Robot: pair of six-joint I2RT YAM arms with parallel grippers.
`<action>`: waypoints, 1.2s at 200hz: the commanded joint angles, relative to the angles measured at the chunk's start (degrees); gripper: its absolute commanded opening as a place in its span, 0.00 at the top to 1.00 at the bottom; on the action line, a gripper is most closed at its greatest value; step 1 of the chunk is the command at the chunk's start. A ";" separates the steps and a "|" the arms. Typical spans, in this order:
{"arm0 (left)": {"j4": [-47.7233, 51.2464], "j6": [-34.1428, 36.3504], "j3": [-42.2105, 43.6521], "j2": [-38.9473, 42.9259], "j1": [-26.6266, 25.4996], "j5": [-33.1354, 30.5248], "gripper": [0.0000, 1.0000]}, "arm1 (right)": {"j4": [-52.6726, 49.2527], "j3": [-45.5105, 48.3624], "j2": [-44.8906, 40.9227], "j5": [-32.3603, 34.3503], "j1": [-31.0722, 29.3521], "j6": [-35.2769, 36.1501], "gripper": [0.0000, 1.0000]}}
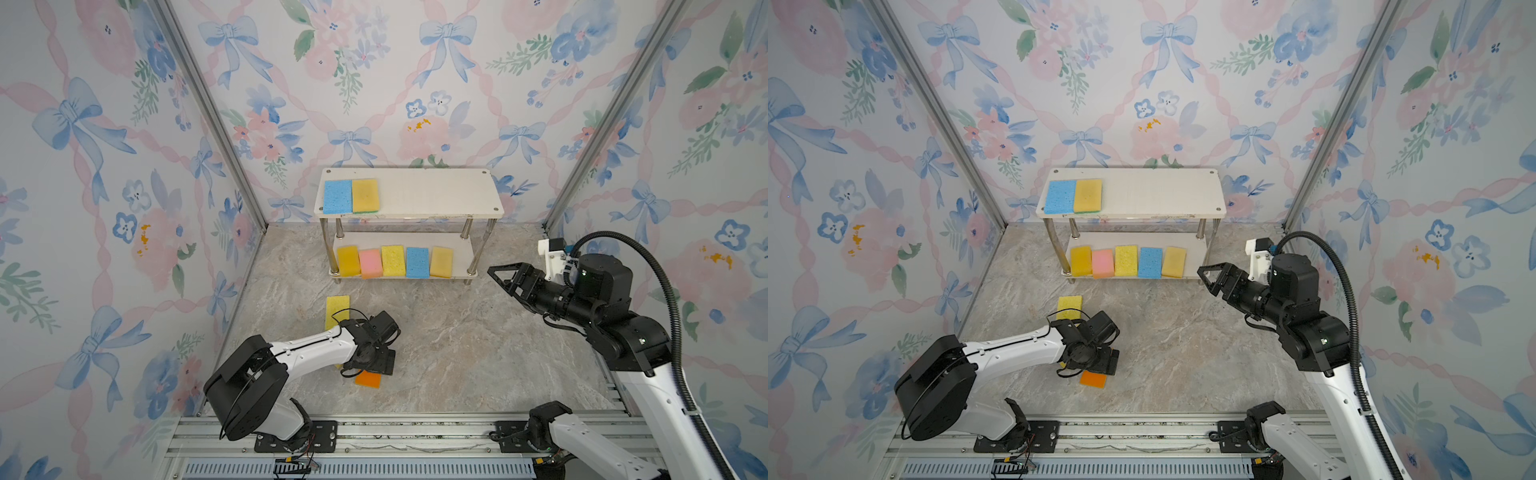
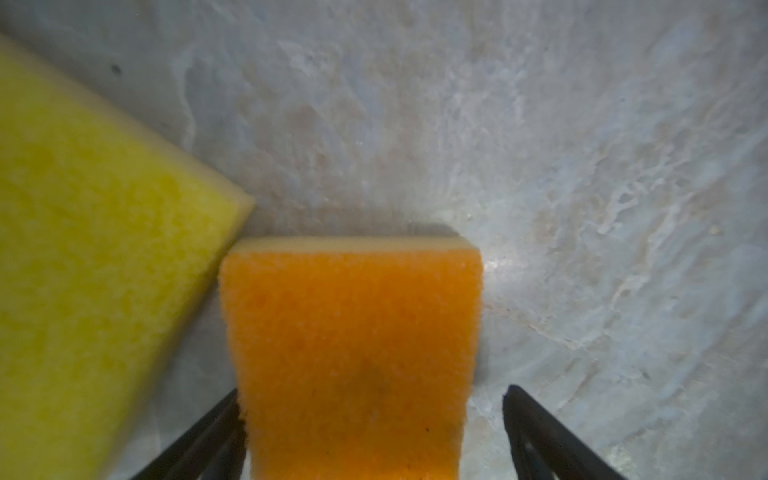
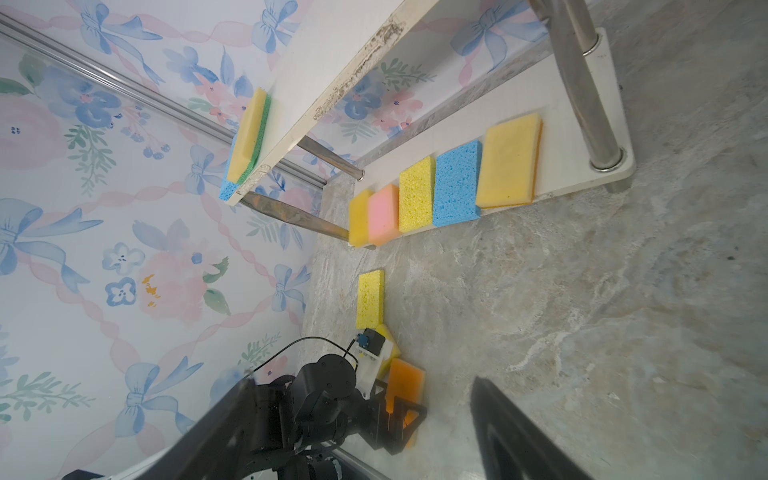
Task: Place and organize the cleaning sponges onto the shelf
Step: 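Close the left gripper on the orange scrub sponge and lift it, then bring the orange sponge toward the right gripper while the right gripper approaches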
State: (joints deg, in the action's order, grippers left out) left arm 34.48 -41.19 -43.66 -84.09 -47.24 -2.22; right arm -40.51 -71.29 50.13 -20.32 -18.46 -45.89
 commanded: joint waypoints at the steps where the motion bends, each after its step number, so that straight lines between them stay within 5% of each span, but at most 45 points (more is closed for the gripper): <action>1: 0.94 1.44 -1.90 -1.25 -0.12 -2.95 0.08 | -0.55 1.86 -0.68 1.19 -1.82 -1.56 0.17; 67: 0.79 2.59 -6.61 -4.59 -0.14 0.14 0.40 | -0.33 2.60 0.48 5.24 -7.93 -1.81 0.17; 126: -0.29 -0.56 -15.19 -4.22 2.43 11.91 0.37 | -4.20 6.19 0.61 6.16 -9.99 -1.78 0.16; 199: -5.37 -7.88 -20.07 -6.40 3.12 19.88 0.36 | 0.31 20.96 4.30 20.69 -31.60 -6.89 0.24; 240: -6.81 -9.91 -19.98 -5.62 3.17 22.09 0.36 | 11.04 21.08 13.47 17.51 -36.63 -5.94 0.27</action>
State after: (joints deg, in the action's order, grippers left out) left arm 29.12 -48.75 -63.13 -89.84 -44.31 17.08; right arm -37.39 -50.59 59.42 -2.48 -53.56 -51.68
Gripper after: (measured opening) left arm 0.640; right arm 0.743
